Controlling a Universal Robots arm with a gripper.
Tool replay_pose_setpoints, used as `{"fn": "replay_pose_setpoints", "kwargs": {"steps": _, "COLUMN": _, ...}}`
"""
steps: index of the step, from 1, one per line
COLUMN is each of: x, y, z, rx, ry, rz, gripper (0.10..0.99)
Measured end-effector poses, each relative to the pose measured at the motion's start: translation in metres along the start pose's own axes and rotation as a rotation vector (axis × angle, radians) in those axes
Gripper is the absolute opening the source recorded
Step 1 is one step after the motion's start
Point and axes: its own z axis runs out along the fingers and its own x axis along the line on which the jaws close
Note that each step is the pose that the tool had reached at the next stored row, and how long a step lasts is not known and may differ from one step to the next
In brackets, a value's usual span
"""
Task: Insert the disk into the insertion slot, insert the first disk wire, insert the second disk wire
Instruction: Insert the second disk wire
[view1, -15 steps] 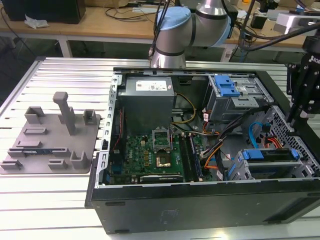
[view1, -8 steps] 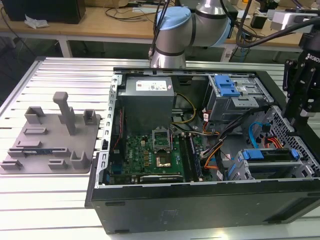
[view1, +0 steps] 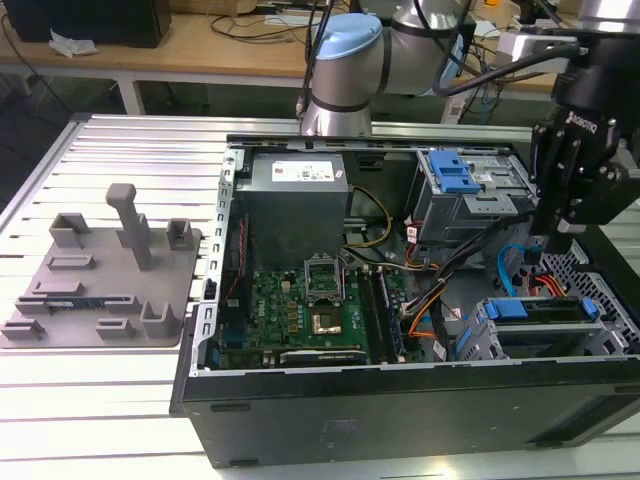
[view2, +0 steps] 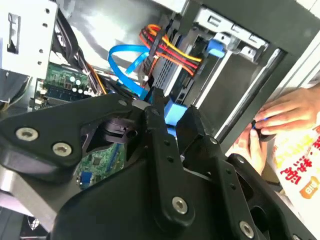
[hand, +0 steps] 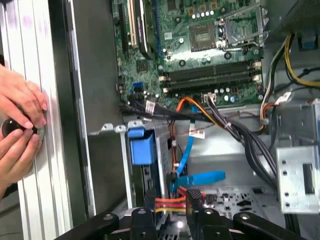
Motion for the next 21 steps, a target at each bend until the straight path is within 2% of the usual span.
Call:
{"fn": "replay_pose_setpoints", "kwargs": {"steps": 8, "x": -0.0031, "y": 0.0028, "z": 0.0118, "rx": 0.001, "ry": 0.0191, "rz": 0.000, "gripper": 0.376}}
{"fn": "replay_pose_setpoints", "kwargs": {"steps": 13, "x": -0.0039, "y": 0.0034, "z": 0.0148, "rx": 0.001, "ry": 0.0213, "rz": 0.000, "gripper": 0.361}}
{"fn": "replay_pose_setpoints", "kwargs": {"steps": 14, "x": -0.0039, "y": 0.0034, "z": 0.0150, "rx": 0.001, "ry": 0.0214, "rz": 0.000, "gripper": 0.290}}
{"fn": "replay_pose_setpoints", "kwargs": {"steps": 16, "x": -0.0040, "y": 0.0035, "z": 0.0156, "rx": -0.001, "ry": 0.0215, "rz": 0.001, "gripper": 0.290}}
{"fn": "replay_pose_setpoints", "kwargs": {"steps": 21, "x": -0.0043, "y": 0.0034, "z": 0.0163, "rx": -0.013, "ry": 0.0226, "rz": 0.007, "gripper": 0.290}}
